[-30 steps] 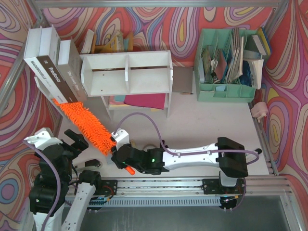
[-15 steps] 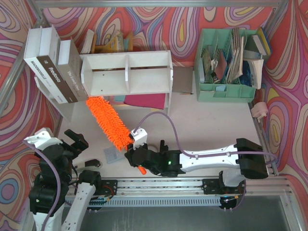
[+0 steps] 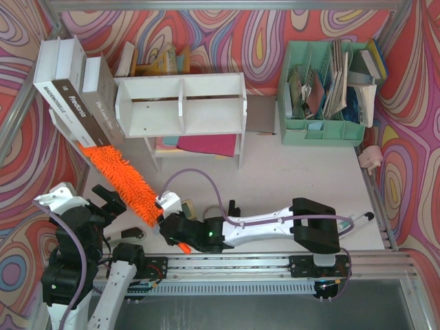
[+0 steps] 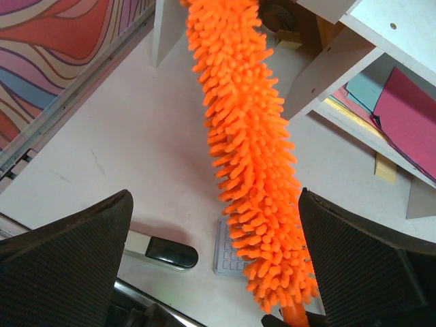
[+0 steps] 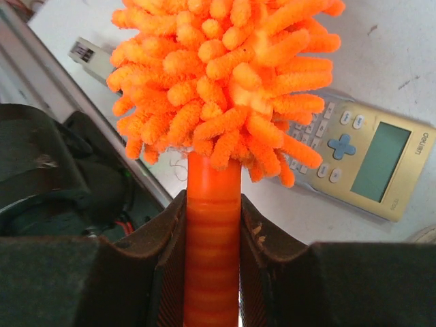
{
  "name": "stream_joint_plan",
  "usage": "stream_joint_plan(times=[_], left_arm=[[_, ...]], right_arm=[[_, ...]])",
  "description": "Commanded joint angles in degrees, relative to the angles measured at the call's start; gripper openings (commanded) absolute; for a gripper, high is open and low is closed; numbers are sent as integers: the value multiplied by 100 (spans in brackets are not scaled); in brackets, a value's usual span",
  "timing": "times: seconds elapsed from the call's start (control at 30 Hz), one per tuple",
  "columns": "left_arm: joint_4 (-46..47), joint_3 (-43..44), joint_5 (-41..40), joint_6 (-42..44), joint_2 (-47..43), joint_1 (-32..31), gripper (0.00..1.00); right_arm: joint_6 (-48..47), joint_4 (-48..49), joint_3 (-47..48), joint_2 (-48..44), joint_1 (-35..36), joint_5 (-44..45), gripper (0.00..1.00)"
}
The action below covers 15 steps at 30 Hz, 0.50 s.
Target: Dust the bookshelf with a duster
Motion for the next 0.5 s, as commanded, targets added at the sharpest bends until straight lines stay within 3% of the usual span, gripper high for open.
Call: stream_joint_plan(times=[0.0, 0.47], left_arm=[[112, -71, -21, 41, 40, 17, 98], [93, -64, -59, 33, 58, 18, 99]], right_arm=[[-72, 40, 140, 147, -10, -43, 0], [326, -311, -268, 172, -102, 210, 0]])
